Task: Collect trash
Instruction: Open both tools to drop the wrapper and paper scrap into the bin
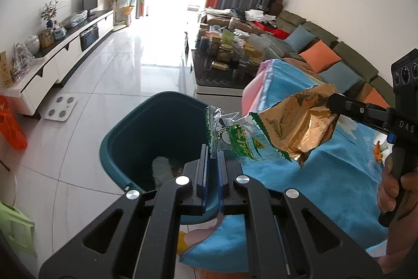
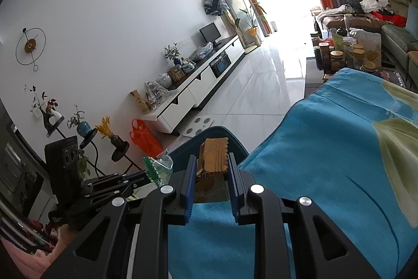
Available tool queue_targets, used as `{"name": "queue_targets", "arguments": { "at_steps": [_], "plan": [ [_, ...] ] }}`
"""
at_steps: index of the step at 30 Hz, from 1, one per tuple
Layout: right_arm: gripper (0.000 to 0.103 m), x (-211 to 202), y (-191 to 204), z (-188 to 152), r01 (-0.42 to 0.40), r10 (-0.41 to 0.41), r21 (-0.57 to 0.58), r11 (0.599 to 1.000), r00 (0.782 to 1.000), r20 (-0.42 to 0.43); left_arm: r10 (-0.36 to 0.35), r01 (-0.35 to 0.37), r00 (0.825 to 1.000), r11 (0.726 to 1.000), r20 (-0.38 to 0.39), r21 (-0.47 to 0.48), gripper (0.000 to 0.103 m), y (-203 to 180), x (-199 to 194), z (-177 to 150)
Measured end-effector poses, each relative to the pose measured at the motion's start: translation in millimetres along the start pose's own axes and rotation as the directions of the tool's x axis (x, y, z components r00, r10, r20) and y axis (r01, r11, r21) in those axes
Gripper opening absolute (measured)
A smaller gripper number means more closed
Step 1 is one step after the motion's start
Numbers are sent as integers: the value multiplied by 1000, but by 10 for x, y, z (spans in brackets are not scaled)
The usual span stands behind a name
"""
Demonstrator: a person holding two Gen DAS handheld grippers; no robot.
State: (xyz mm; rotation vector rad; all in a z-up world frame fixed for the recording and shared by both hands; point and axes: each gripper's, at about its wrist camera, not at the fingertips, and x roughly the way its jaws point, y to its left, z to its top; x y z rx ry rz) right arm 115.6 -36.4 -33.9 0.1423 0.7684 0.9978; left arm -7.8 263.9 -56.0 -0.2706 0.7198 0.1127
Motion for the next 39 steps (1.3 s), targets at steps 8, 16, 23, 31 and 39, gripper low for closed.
{"name": "queue_targets", "arguments": {
  "at_steps": [8, 16, 23, 31, 39],
  "plan": [
    [21, 233, 62, 50, 10, -10, -9, 1000, 1000, -29, 39, -39, 999, 999, -15, -28, 6, 206, 66, -4],
    [21, 496, 86, 76, 28, -28, -10, 1000, 997, -68, 63, -65, 997, 996, -48, -56, 6, 294, 219, -27],
    [21, 730, 131, 104, 42, -44, -18, 999, 992, -114, 87, -94, 993, 992, -76, -84, 6, 384, 377, -60],
    [22, 972, 215, 89, 56, -62, -37, 998, 984, -167, 110, -120, 989, 988, -103, -97, 6, 442, 553, -75],
    [25, 1177, 263, 57, 62, -69, -42, 997, 975, -209, 111, -125, 986, 986, -125, -110, 7, 447, 750, -76]
  ]
}}
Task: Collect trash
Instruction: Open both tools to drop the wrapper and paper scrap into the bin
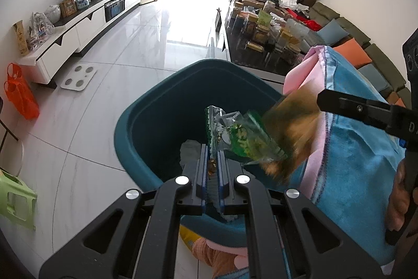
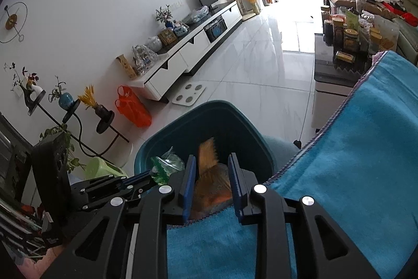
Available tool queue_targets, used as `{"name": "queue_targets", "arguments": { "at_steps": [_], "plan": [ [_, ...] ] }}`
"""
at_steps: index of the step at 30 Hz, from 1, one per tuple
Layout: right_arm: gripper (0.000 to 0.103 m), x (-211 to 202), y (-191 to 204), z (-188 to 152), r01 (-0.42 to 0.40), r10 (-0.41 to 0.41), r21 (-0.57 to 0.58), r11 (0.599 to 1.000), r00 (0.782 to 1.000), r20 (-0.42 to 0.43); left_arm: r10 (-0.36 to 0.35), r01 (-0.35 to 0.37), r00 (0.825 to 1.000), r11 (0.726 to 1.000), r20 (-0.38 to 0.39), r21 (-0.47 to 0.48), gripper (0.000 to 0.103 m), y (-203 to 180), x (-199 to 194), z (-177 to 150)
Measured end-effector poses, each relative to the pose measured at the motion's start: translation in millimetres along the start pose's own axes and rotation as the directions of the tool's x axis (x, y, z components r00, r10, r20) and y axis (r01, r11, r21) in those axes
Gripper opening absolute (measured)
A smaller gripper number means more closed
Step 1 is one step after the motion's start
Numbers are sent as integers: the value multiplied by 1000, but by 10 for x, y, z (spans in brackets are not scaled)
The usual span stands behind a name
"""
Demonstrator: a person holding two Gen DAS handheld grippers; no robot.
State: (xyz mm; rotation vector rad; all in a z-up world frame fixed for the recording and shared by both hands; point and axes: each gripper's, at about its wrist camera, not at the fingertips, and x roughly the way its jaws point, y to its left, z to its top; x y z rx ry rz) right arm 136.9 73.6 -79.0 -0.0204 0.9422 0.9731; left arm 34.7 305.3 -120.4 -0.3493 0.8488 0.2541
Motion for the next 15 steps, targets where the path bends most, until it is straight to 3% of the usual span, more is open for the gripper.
{"name": "queue_targets", "arguments": {
  "at_steps": [5, 9, 15],
  "plan": [
    [25, 46, -23, -12, -4, 4, 12, 1000, 1000, -13, -12, 12, 1000, 1000, -20, -7, 10, -43, 161, 36],
    [26, 7, -67, -21, -4, 4, 20, 1000, 1000, -6, -24, 23, 999, 999, -34, -26, 29, -45, 289, 43],
    [27, -147, -130, -78, -3, 3, 15, 1000, 1000, 12, -22, 21, 1000, 999, -18, -40, 32, -1, 267, 12]
  ]
}}
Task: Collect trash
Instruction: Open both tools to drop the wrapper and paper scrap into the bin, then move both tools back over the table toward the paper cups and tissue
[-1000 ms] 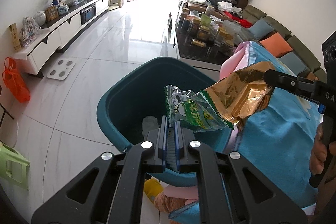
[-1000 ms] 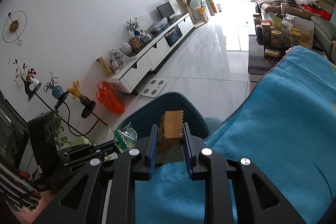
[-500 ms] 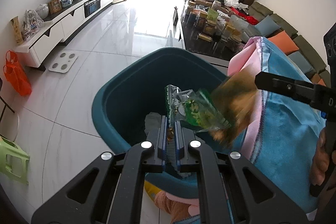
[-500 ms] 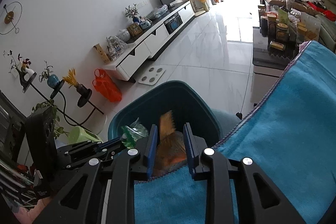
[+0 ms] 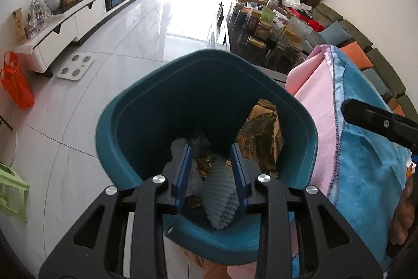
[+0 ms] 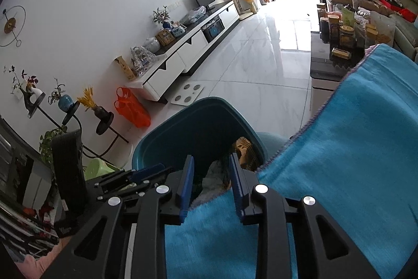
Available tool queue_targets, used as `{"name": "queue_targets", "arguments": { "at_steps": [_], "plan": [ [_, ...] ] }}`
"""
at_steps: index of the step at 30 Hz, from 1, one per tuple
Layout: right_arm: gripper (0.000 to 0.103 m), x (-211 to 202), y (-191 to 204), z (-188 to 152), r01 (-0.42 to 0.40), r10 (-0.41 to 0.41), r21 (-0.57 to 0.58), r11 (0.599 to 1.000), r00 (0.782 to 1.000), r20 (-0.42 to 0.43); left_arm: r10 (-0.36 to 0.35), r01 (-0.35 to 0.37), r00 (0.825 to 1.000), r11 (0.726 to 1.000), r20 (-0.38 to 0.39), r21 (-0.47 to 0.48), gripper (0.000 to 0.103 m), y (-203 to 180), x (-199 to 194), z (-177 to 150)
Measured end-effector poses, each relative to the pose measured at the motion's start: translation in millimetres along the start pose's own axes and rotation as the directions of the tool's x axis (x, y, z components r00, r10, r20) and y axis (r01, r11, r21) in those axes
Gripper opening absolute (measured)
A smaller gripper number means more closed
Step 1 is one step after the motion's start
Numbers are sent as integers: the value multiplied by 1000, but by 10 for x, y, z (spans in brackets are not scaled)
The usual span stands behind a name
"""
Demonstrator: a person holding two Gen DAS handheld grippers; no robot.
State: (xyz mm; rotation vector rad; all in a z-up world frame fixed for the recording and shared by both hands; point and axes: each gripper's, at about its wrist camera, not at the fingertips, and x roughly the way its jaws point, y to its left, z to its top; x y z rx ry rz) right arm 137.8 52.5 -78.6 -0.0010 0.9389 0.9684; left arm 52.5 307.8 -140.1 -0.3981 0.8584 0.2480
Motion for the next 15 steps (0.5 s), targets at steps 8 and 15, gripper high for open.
{"name": "queue_targets", "arguments": {
  "at_steps": [8, 15],
  "plan": [
    [34, -524, -66, -159, 14, -11, -35, 999, 997, 77, -44, 31, 990, 994, 134, 102, 47, -304, -481, -2],
    [42, -1212, -322, -492, 75, -70, -23, 997, 984, 165, -205, 151, 960, 952, 189, 265, 58, -961, -849, -133]
  ]
}}
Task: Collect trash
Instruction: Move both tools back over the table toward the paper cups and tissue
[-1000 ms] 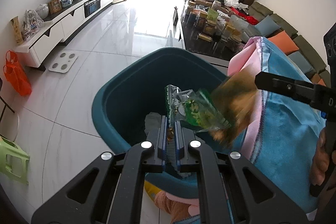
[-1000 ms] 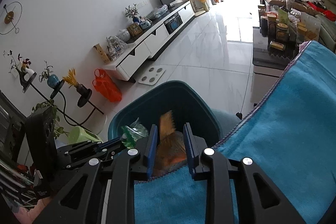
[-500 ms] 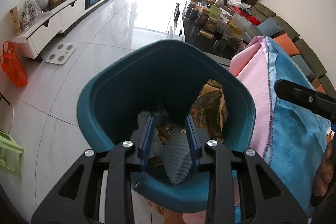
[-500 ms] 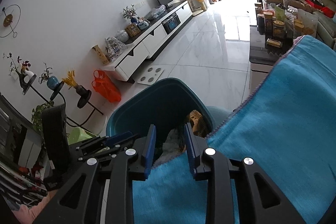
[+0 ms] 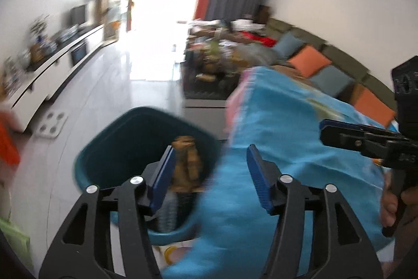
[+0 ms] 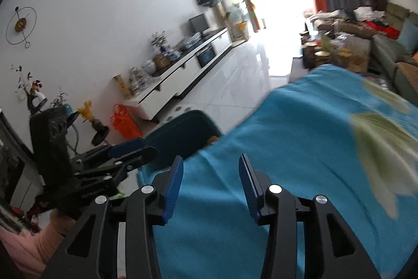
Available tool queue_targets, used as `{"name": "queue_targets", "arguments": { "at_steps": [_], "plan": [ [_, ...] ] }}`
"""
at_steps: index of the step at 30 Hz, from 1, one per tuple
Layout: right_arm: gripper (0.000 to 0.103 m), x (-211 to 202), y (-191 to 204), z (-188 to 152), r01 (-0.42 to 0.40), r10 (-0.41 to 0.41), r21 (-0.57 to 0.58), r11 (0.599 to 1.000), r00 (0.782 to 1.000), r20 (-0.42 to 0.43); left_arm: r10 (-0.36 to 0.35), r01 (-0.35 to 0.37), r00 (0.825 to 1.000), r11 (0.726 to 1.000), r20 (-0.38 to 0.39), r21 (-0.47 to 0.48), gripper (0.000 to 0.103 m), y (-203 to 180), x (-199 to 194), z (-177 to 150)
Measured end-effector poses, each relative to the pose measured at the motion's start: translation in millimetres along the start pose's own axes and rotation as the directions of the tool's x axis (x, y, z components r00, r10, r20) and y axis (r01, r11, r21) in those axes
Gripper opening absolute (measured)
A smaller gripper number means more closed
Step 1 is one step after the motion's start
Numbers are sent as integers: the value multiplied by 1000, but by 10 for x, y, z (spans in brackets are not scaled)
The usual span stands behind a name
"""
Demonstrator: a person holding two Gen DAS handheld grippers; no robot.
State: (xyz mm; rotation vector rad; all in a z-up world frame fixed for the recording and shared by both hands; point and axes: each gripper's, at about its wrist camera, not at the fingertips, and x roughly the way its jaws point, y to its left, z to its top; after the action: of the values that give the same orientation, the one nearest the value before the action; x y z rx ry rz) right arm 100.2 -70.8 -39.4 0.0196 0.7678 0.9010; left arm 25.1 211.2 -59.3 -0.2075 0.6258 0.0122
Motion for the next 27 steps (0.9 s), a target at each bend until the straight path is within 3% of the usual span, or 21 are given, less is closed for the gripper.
{"name": "queue_targets", "arguments": {
  "at_steps": [6, 13, 19, 22, 27],
  "plan": [
    [45, -681, -445, -337, 130, -135, 86, 988, 989, 64, -177, 179, 984, 975, -27, 131, 62, -823, 50, -41],
    [46, -1433, -956, -780, 274, -305, 233, 933, 946, 112, -342, 359, 933, 902, -110, 240, 62, -1727, 201, -175],
    [46, -1970, -1309, -1114, 371, -441, 355, 858, 887, 137, -460, 508, 860, 812, -220, 289, 62, -2493, 329, -364],
    [46, -2213, -1563, -1293, 422, -515, 425, 801, 847, 129, -492, 563, 823, 772, -283, 295, 60, -2801, 422, -439],
    [53, -2415, -1862, -1507, 462, -584, 508, 727, 805, 103, -527, 624, 770, 739, -360, 254, 60, -3142, 592, -480]
  ]
}}
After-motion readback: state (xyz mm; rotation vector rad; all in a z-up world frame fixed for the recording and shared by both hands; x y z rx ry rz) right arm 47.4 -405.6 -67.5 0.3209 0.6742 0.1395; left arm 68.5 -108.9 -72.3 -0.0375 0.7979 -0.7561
